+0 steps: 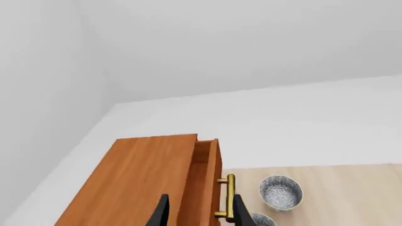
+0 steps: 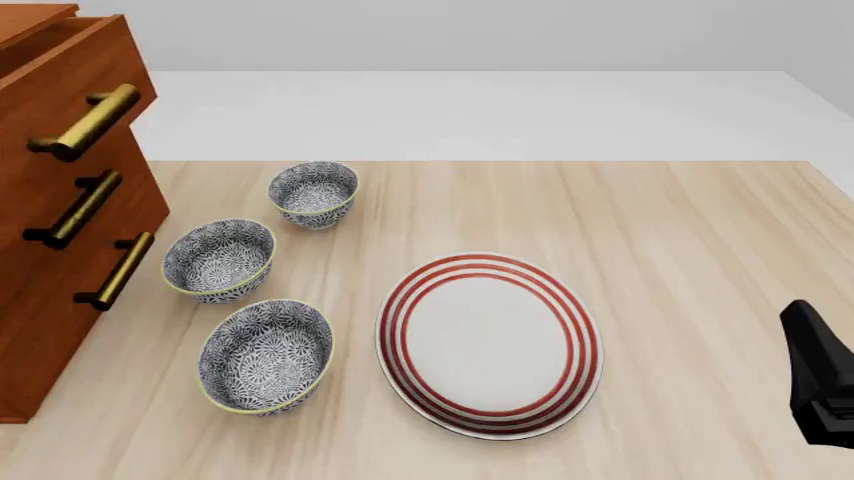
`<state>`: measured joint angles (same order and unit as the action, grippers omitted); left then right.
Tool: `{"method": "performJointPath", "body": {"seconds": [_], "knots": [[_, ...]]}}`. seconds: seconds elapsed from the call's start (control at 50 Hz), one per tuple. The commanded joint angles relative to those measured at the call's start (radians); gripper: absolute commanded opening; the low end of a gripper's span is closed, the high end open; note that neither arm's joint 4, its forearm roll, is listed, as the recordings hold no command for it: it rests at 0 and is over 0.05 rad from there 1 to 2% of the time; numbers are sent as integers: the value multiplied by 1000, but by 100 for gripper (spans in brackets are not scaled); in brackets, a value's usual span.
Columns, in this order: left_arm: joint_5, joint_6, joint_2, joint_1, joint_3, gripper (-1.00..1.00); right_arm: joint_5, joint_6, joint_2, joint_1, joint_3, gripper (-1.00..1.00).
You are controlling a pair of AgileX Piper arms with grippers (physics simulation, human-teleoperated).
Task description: Open the top drawer of the cabinet.
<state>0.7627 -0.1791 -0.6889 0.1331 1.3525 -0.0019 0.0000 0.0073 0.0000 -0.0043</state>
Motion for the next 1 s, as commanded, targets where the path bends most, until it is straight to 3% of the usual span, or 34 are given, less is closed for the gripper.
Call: {"method": "performJointPath", "body": {"seconds": [0.02, 0.2, 0.24, 0.46, 0.54, 1.0], "knots": [[66, 109, 24, 2, -43, 100, 0, 0, 0, 0, 0, 100], [88, 189, -18, -12, -62, 100, 0, 0, 0, 0, 0, 100], [80, 177, -20, -11, -63, 100, 0, 0, 0, 0, 0, 100], [107, 244, -117, -5, 35, 100, 0, 0, 0, 0, 0, 100], [112, 263, -142, -19, 32, 100, 0, 0, 0, 0, 0, 100], [98, 283, -255, 1, 5, 100, 0, 0, 0, 0, 0, 100]]}}
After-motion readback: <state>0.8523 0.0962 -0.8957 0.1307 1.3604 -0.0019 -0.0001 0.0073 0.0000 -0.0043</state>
